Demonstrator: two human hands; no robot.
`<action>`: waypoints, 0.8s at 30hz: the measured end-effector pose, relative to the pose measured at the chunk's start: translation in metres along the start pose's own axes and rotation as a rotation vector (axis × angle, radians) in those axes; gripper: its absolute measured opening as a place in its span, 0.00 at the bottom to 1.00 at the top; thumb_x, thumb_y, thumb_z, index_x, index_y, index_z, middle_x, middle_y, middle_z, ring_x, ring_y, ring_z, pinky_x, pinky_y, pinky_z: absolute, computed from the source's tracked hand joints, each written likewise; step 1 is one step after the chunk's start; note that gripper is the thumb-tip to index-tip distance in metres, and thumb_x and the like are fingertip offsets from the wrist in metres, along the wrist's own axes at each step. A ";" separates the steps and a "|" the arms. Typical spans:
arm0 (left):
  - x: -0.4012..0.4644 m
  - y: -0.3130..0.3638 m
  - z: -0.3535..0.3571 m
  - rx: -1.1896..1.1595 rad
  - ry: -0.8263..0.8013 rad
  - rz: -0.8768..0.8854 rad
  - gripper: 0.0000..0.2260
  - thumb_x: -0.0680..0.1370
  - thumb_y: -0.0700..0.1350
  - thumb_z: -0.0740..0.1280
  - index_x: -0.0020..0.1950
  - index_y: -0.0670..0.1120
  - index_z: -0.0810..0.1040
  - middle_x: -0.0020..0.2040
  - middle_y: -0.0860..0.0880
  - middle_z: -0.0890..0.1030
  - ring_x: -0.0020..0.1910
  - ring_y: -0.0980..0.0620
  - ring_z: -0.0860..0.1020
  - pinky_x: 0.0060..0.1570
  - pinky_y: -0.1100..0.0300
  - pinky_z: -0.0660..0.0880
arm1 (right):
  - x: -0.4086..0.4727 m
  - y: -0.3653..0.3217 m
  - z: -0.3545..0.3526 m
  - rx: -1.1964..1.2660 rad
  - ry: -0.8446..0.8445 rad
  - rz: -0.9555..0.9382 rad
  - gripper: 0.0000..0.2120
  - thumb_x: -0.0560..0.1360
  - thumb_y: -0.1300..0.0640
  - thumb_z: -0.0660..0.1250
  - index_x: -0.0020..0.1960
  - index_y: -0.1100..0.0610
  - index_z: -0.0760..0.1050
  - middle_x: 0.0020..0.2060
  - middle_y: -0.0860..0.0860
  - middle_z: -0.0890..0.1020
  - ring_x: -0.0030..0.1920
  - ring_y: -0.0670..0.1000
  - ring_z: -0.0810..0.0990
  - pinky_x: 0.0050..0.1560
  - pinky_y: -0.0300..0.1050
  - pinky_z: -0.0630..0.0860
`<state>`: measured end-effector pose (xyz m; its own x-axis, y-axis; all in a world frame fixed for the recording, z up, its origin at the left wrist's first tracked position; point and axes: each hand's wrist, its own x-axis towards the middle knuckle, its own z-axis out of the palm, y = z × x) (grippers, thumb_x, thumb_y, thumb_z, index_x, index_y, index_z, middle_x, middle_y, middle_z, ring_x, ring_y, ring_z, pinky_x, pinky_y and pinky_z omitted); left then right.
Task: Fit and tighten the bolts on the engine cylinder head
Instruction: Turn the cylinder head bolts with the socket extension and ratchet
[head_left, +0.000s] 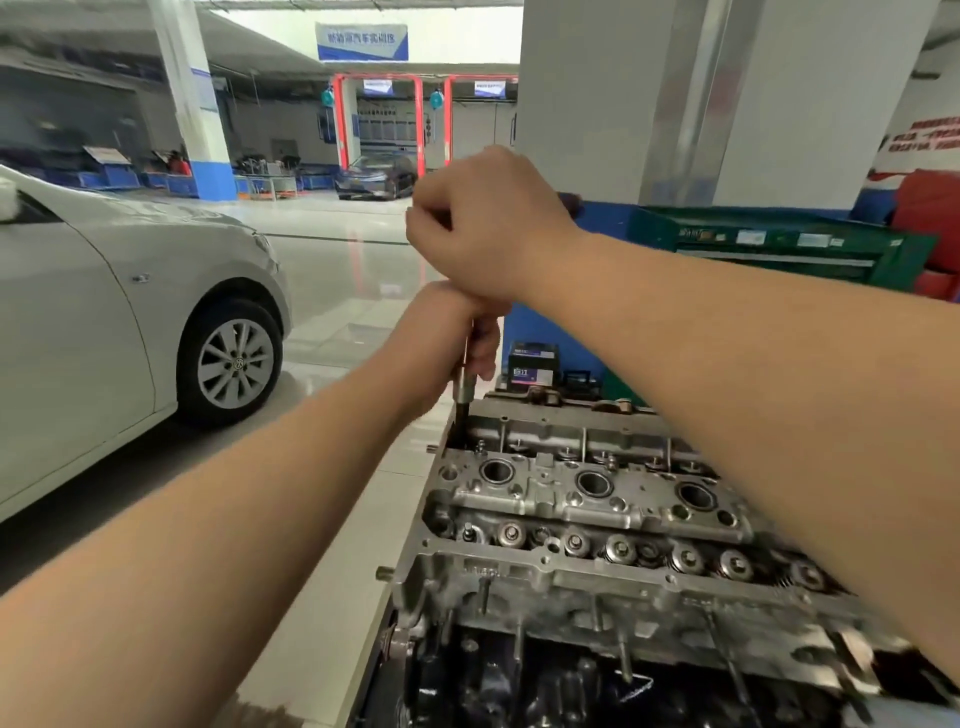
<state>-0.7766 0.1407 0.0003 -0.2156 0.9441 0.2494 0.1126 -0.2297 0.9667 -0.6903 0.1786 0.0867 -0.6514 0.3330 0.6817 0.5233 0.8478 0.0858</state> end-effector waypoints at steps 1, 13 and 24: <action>0.000 -0.003 0.007 0.211 0.159 0.071 0.08 0.66 0.43 0.64 0.34 0.39 0.69 0.25 0.42 0.71 0.25 0.41 0.69 0.33 0.52 0.71 | 0.006 -0.005 0.001 -0.093 -0.023 0.056 0.16 0.77 0.54 0.59 0.32 0.53 0.61 0.28 0.49 0.64 0.35 0.54 0.68 0.40 0.49 0.70; -0.001 -0.005 -0.011 -0.220 -0.176 0.014 0.13 0.69 0.40 0.61 0.29 0.52 0.60 0.27 0.51 0.53 0.26 0.50 0.51 0.27 0.60 0.59 | 0.001 -0.008 0.003 0.217 0.049 -0.093 0.14 0.79 0.50 0.64 0.36 0.52 0.69 0.29 0.47 0.72 0.35 0.51 0.71 0.39 0.48 0.69; -0.006 -0.011 0.002 0.017 0.258 0.132 0.10 0.77 0.48 0.72 0.46 0.42 0.81 0.32 0.46 0.79 0.31 0.49 0.77 0.38 0.51 0.79 | 0.011 -0.002 -0.016 -0.466 -0.195 0.187 0.22 0.82 0.35 0.51 0.47 0.52 0.69 0.35 0.50 0.67 0.41 0.57 0.73 0.42 0.50 0.68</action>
<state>-0.7746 0.1378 -0.0118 -0.4375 0.8144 0.3813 0.1716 -0.3407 0.9244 -0.6893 0.1742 0.1053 -0.5906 0.5688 0.5725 0.7995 0.5088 0.3192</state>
